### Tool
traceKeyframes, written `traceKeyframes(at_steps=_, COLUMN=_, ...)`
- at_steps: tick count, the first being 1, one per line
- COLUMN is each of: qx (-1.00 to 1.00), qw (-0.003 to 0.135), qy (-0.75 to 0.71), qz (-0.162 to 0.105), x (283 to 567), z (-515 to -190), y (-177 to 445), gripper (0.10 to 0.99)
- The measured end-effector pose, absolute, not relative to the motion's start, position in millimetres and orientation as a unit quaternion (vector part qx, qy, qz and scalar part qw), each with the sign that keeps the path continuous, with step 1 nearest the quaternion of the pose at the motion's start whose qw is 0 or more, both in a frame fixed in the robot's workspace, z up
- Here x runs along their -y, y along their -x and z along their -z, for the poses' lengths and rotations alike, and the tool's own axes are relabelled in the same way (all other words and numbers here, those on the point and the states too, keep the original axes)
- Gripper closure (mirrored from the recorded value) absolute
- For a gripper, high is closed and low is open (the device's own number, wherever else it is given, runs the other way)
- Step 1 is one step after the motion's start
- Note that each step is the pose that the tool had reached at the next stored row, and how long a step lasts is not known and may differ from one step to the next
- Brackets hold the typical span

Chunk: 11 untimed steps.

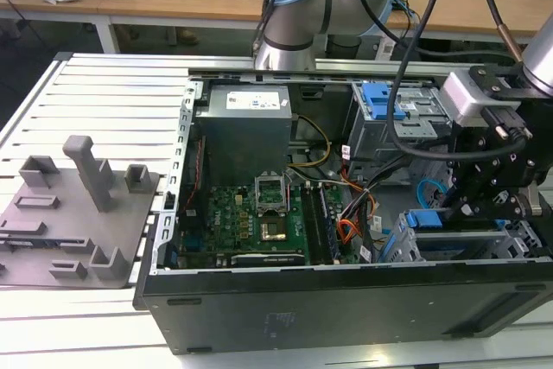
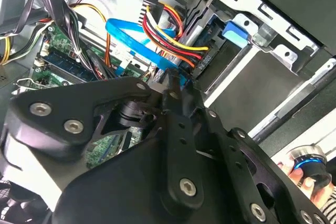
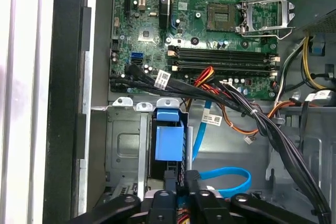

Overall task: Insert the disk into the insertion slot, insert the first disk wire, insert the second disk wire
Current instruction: 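Insert the second disk wire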

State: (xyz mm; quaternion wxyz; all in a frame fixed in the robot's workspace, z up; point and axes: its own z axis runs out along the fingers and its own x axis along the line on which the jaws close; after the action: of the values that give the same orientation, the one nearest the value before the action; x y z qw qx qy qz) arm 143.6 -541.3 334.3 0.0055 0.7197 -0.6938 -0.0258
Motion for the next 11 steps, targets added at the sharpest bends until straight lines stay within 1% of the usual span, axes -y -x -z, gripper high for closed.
traceKeyframes(at_steps=1, qx=0.694, qw=0.006, qy=-0.720, qz=0.025, x=541.4, z=-334.8, y=-143.6, gripper=0.855)
traceKeyframes(at_steps=4, qx=0.694, qw=0.005, qy=-0.720, qz=0.026, x=541.5, z=-339.2, y=-143.5, gripper=0.855)
traceKeyframes(at_steps=10, qx=0.694, qw=0.004, qy=-0.720, qz=0.027, x=541.3, z=-360.5, y=-143.5, gripper=0.855)
traceKeyframes(at_steps=11, qx=0.694, qw=0.004, qy=-0.720, qz=0.027, x=541.3, z=-363.3, y=-143.5, gripper=0.867)
